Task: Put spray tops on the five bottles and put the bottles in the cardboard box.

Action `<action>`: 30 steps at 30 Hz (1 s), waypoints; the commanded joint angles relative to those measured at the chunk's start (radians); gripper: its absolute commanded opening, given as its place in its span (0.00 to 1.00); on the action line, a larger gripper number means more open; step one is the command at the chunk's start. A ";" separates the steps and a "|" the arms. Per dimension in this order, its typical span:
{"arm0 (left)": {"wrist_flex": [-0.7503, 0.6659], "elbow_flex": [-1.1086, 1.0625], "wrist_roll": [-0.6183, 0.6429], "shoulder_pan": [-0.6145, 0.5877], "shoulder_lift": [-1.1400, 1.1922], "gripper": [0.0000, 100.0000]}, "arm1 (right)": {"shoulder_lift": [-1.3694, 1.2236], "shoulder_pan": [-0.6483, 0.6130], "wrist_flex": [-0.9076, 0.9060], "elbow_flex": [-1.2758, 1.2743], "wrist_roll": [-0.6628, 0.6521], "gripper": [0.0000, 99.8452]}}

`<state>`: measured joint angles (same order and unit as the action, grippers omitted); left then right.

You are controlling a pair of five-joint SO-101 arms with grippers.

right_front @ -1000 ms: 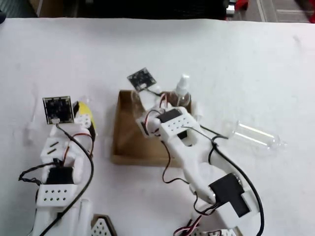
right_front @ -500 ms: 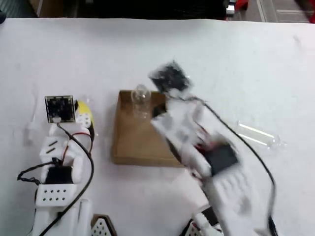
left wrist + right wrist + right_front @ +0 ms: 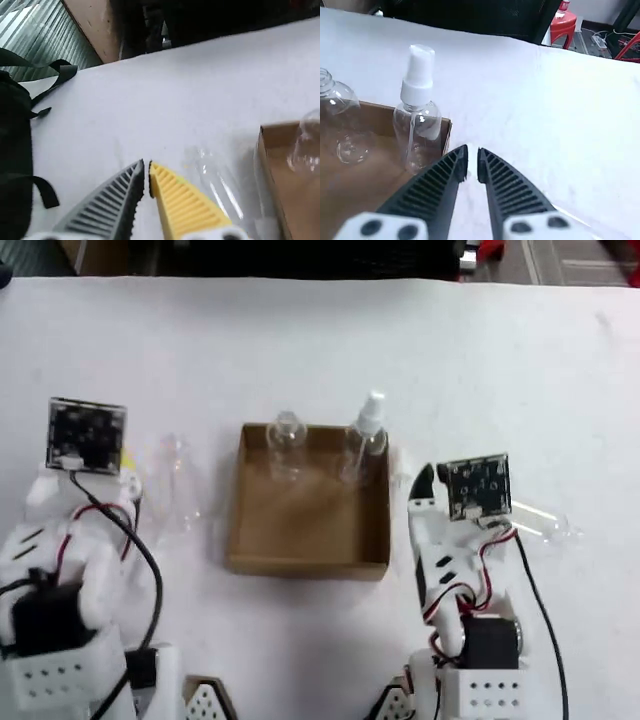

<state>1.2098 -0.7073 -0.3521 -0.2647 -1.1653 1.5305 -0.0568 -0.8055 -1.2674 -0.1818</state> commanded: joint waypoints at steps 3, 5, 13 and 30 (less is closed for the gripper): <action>0.249 0.138 -0.258 -0.093 -0.015 0.03 | 0.117 0.015 0.035 -0.104 0.002 0.02; 0.210 0.129 -0.308 -0.242 0.004 0.03 | 0.176 0.039 0.028 -0.121 0.015 0.02; 0.060 0.394 -0.497 -0.661 0.533 0.03 | 0.260 0.091 0.094 -0.235 0.161 0.02; 0.508 0.942 -0.535 -0.579 1.581 0.12 | 0.269 0.081 0.125 -0.279 0.160 0.02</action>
<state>1.7238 0.2240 -0.8922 -0.8431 0.4227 1.7883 0.0245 -0.7043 -1.5451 -0.0315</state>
